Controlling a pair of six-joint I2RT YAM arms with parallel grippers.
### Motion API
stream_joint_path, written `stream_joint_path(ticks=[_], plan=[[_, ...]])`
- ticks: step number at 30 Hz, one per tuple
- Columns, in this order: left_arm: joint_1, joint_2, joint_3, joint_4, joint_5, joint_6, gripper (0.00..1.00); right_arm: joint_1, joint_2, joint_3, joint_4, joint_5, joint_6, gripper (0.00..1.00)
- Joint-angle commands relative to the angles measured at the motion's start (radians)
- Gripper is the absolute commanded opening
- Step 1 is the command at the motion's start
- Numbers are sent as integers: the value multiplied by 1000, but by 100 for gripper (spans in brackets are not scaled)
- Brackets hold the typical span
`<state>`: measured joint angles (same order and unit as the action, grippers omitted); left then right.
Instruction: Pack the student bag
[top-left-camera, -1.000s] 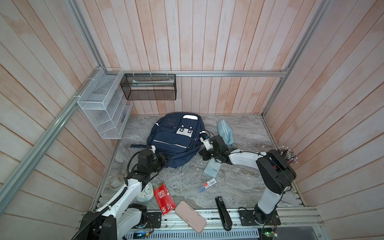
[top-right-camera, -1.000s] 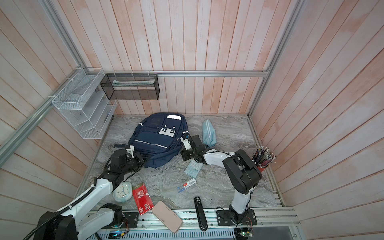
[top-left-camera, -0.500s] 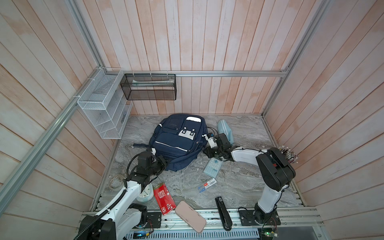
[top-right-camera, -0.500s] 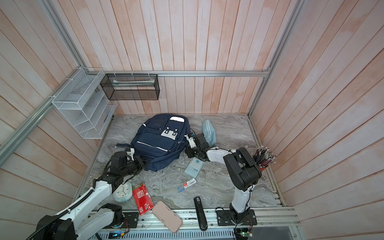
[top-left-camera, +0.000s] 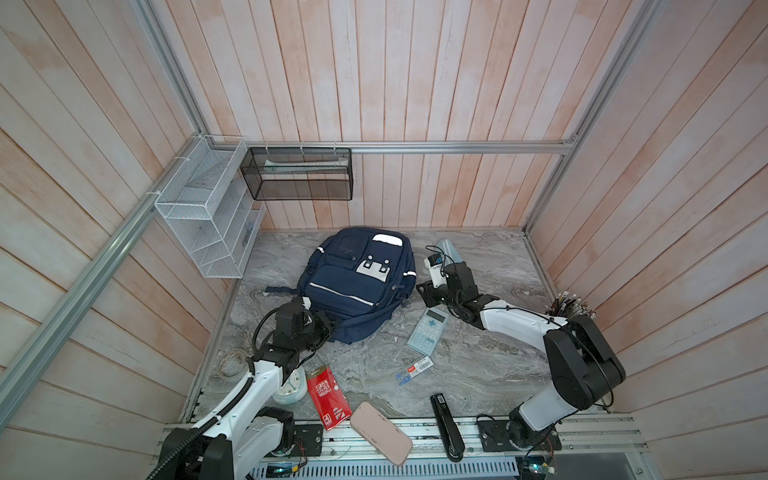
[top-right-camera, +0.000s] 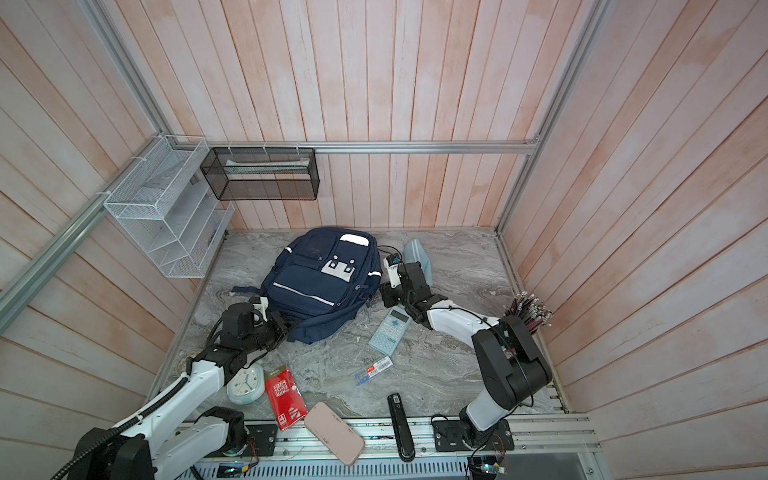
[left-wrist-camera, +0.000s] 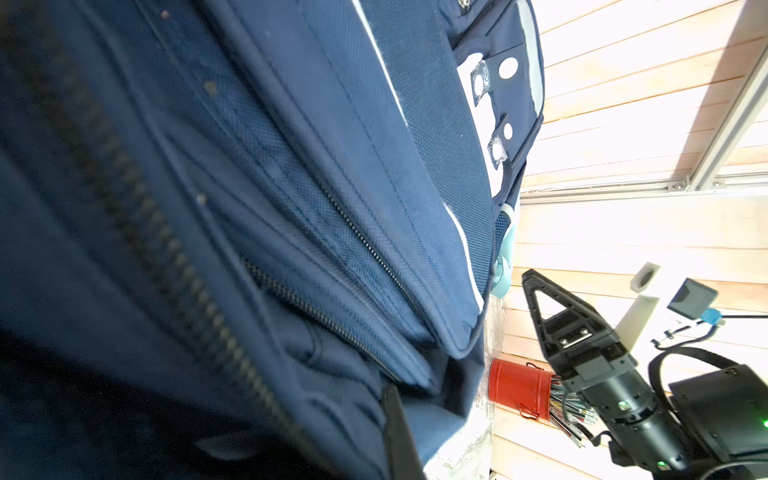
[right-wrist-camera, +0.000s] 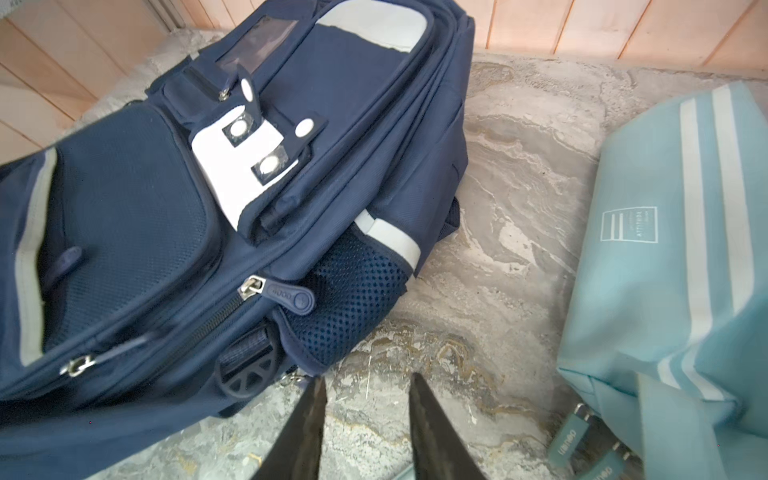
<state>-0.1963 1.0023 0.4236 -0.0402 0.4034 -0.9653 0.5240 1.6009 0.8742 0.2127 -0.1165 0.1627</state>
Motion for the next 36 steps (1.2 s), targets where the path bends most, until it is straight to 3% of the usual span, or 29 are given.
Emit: stream_joint_path(ticks=[1, 2, 3, 5, 7, 11, 14, 16, 17, 19, 21, 22, 27, 32, 36], plan=[[7, -9, 34, -4, -25, 87, 0, 8, 0, -7, 95, 44, -48, 52], [7, -1, 45, -23, -20, 118, 0, 6, 13, 20, 78, 61, -54, 67], [8, 15, 58, -43, -16, 149, 2, -1, 39, 70, 35, 68, -65, 75], [8, 37, 71, -65, -19, 175, 3, -12, 103, 183, -54, 79, -52, 80], [9, 46, 51, -29, -6, 163, 3, -17, 185, 288, -114, 51, -26, 95], [12, 53, 21, 29, 25, 137, 2, -18, 360, 491, -194, 77, 32, 98], [19, 49, 28, 11, 27, 151, 0, -27, 496, 650, -293, 106, 94, 91], [28, 43, 25, 5, 24, 160, 0, -30, 564, 733, -333, -2, 83, 79], [35, 41, 24, 3, 23, 168, 0, -29, 588, 756, -344, -59, 75, 69], [39, 40, 34, -15, -12, 192, 0, -20, 608, 772, -361, -163, 64, 40], [41, 48, 49, -33, -49, 217, 0, -15, 574, 710, -341, -185, 67, 8], [41, 55, 57, -36, -60, 226, 0, -12, 538, 646, -304, -188, 79, 0], [45, 128, 99, -5, -79, 248, 0, -7, 357, 372, -195, -185, 122, 0], [107, 243, 193, 12, -62, 296, 0, 12, 273, 256, -233, -160, 97, 0], [170, 346, 276, 17, -20, 314, 0, 26, 236, 236, -291, -139, 61, 6]])
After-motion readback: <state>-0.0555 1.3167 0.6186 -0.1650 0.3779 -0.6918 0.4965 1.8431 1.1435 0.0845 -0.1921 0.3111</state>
